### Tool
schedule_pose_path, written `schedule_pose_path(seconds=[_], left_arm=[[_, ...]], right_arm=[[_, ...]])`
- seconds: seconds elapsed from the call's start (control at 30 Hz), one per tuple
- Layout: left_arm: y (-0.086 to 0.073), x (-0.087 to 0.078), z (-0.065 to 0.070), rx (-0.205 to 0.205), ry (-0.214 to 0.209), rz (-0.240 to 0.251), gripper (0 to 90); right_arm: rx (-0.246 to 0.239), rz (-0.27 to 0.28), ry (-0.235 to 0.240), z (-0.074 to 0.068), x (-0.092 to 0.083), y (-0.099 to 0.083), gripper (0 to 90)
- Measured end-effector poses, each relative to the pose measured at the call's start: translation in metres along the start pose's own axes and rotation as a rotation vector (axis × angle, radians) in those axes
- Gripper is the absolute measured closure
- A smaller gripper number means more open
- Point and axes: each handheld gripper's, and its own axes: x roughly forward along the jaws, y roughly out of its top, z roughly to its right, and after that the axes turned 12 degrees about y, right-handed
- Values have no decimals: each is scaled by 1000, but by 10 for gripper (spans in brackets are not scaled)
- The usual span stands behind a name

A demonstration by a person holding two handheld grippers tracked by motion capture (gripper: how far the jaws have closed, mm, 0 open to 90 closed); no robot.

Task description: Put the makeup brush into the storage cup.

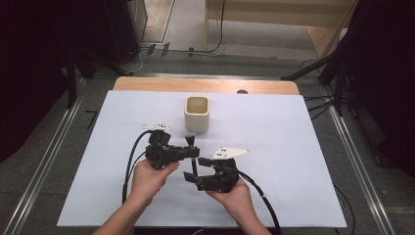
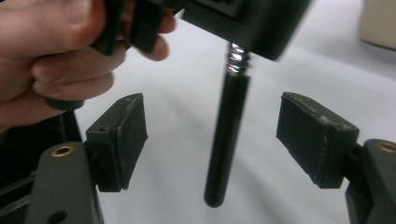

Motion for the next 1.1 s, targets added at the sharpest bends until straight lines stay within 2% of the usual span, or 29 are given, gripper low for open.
schedule_pose_path(seconds=[0.07, 0.17, 0.27, 0.37, 0.47, 0.57, 0.73, 1.0, 1.1], left_arm=[[0, 0, 0, 2, 2, -4, 778], [0, 1, 0, 12, -2, -7, 779], [0, 1, -1, 17, -7, -11, 778], [0, 1, -1, 32, -8, -18, 778], [0, 0, -3, 40, -18, -24, 778], [0, 0, -4, 48, -24, -29, 778], [0, -1, -3, 74, -39, -33, 778], [1, -4, -1, 140, -97, -32, 777], [1, -3, 0, 156, -104, -35, 777]], right_arm=[[-34, -54, 14, -3, 0, 4, 250], [-72, -79, 28, -7, -2, 8, 252], [-65, -98, 62, -4, -4, 9, 253], [-84, -125, 64, 0, -5, 9, 253], [-82, -147, 89, 5, -8, 9, 254], [-104, -156, 110, 9, -9, 10, 254], [-105, -154, 141, 13, -9, 10, 256], [-67, -109, 209, 21, -12, 8, 269], [-65, -104, 213, 21, -12, 8, 276]])
